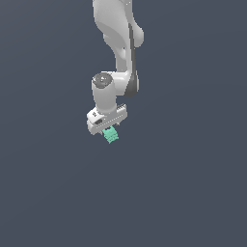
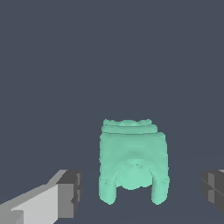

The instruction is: Pick up the object and move it to a goal position.

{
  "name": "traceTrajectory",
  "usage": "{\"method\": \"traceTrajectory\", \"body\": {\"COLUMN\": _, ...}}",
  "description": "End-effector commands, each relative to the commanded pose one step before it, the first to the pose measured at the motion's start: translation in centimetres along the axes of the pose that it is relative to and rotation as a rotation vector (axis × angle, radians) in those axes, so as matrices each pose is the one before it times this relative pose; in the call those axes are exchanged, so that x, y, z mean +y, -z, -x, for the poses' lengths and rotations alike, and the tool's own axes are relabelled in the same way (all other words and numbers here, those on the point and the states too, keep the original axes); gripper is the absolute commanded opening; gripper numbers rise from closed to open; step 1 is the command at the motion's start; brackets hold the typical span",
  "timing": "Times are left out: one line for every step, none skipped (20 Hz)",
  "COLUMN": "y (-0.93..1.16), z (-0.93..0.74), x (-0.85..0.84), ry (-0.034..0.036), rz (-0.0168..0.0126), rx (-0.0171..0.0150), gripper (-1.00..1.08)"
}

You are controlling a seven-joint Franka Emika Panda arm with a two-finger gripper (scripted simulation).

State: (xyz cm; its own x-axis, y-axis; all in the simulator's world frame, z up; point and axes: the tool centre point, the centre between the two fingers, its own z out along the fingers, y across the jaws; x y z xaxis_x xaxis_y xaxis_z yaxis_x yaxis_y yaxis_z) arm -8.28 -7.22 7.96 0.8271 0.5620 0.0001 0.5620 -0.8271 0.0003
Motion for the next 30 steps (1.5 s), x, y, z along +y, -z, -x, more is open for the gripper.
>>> {"method": "traceTrajectory", "body": {"y": -0.51, "z": 0.025, "x": -0.04, "ry": 0.00071, "rz": -0.00044, "rx": -0.00043, "gripper": 1.0}}
{"method": "traceTrajectory", "body": {"y": -0.325, "z": 0.021, "x": 0.002, "ry": 0.0, "rz": 0.0, "rx": 0.0, "gripper": 1.0}}
{"method": "traceTrajectory", "body": {"y": -0.379, "z": 0.001, "x": -0.026, "ry": 0.00069, "rz": 0.0, "rx": 0.00007, "gripper": 1.0}}
{"method": "traceTrajectory", "body": {"y": -0.437, "z": 0.029, "x": 0.002, "ry": 0.0, "rz": 0.0, "rx": 0.0, "gripper": 1.0}}
{"method": "traceTrajectory", "body": {"y": -0.488, "z": 0.007, "x": -0.024, "ry": 0.00069, "rz": 0.0, "rx": 0.00007, "gripper": 1.0}}
{"method": "traceTrajectory", "body": {"y": -0.52, "z": 0.007, "x": -0.022, "ry": 0.00069, "rz": 0.0, "rx": 0.00007, "gripper": 1.0}}
{"method": "traceTrajectory", "body": {"y": -0.473, "z": 0.025, "x": 0.008, "ry": 0.0, "rz": 0.0, "rx": 0.0, "gripper": 1.0}}
{"method": "traceTrajectory", "body": {"y": -0.409, "z": -0.007, "x": -0.017, "ry": 0.00069, "rz": 0.00002, "rx": 0.00006, "gripper": 1.0}}
{"method": "traceTrajectory", "body": {"y": -0.351, "z": 0.01, "x": 0.014, "ry": 0.0, "rz": 0.0, "rx": 0.0, "gripper": 1.0}}
{"method": "traceTrajectory", "body": {"y": -0.291, "z": 0.004, "x": 0.016, "ry": 0.0, "rz": 0.0, "rx": 0.0, "gripper": 1.0}}
{"method": "traceTrajectory", "body": {"y": -0.229, "z": -0.026, "x": -0.011, "ry": 0.00069, "rz": 0.00007, "rx": 0.00003, "gripper": 1.0}}
{"method": "traceTrajectory", "body": {"y": -0.177, "z": -0.005, "x": 0.016, "ry": 0.0, "rz": 0.0, "rx": 0.0, "gripper": 1.0}}
{"method": "traceTrajectory", "body": {"y": -0.124, "z": -0.006, "x": 0.014, "ry": 0.0, "rz": 0.0, "rx": 0.0, "gripper": 1.0}}
{"method": "traceTrajectory", "body": {"y": -0.073, "z": -0.005, "x": 0.009, "ry": 0.0, "rz": 0.0, "rx": 0.0, "gripper": 1.0}}
{"method": "traceTrajectory", "body": {"y": -0.024, "z": -0.002, "x": 0.003, "ry": 0.0, "rz": 0.0, "rx": 0.0, "gripper": 1.0}}
{"method": "traceTrajectory", "body": {"y": 0.0, "z": 0.0, "x": 0.0, "ry": 0.0, "rz": 0.0, "rx": 0.0, "gripper": -1.0}}
{"method": "traceTrajectory", "body": {"y": 0.0, "z": 0.0, "x": 0.0, "ry": 0.0, "rz": 0.0, "rx": 0.0, "gripper": -1.0}}
{"method": "traceTrajectory", "body": {"y": 0.0, "z": 0.0, "x": 0.0, "ry": 0.0, "rz": 0.0, "rx": 0.0, "gripper": -1.0}}
{"method": "traceTrajectory", "body": {"y": 0.0, "z": 0.0, "x": 0.0, "ry": 0.0, "rz": 0.0, "rx": 0.0, "gripper": -1.0}}
{"method": "traceTrajectory", "body": {"y": 0.0, "z": 0.0, "x": 0.0, "ry": 0.0, "rz": 0.0, "rx": 0.0, "gripper": -1.0}}
{"method": "traceTrajectory", "body": {"y": 0.0, "z": 0.0, "x": 0.0, "ry": 0.0, "rz": 0.0, "rx": 0.0, "gripper": -1.0}}
{"method": "traceTrajectory", "body": {"y": 0.0, "z": 0.0, "x": 0.0, "ry": 0.0, "rz": 0.0, "rx": 0.0, "gripper": -1.0}}
{"method": "traceTrajectory", "body": {"y": 0.0, "z": 0.0, "x": 0.0, "ry": 0.0, "rz": 0.0, "rx": 0.0, "gripper": -1.0}}
{"method": "traceTrajectory", "body": {"y": 0.0, "z": 0.0, "x": 0.0, "ry": 0.0, "rz": 0.0, "rx": 0.0, "gripper": -1.0}}
{"method": "traceTrajectory", "body": {"y": 0.0, "z": 0.0, "x": 0.0, "ry": 0.0, "rz": 0.0, "rx": 0.0, "gripper": -1.0}}
{"method": "traceTrajectory", "body": {"y": 0.077, "z": -0.01, "x": 0.04, "ry": -0.00039, "rz": 0.00092, "rx": 0.00066, "gripper": -1.0}}
{"method": "traceTrajectory", "body": {"y": 0.028, "z": -0.003, "x": 0.006, "ry": 0.0, "rz": 0.0, "rx": 0.0, "gripper": -1.0}}
{"method": "traceTrajectory", "body": {"y": 0.085, "z": -0.01, "x": 0.019, "ry": 0.0, "rz": 0.0, "rx": 0.0, "gripper": -1.0}}
{"method": "traceTrajectory", "body": {"y": 0.142, "z": -0.016, "x": 0.031, "ry": 0.0, "rz": 0.0, "rx": 0.0, "gripper": -1.0}}
{"method": "traceTrajectory", "body": {"y": 0.199, "z": -0.023, "x": 0.044, "ry": 0.0, "rz": 0.0, "rx": 0.0, "gripper": -1.0}}
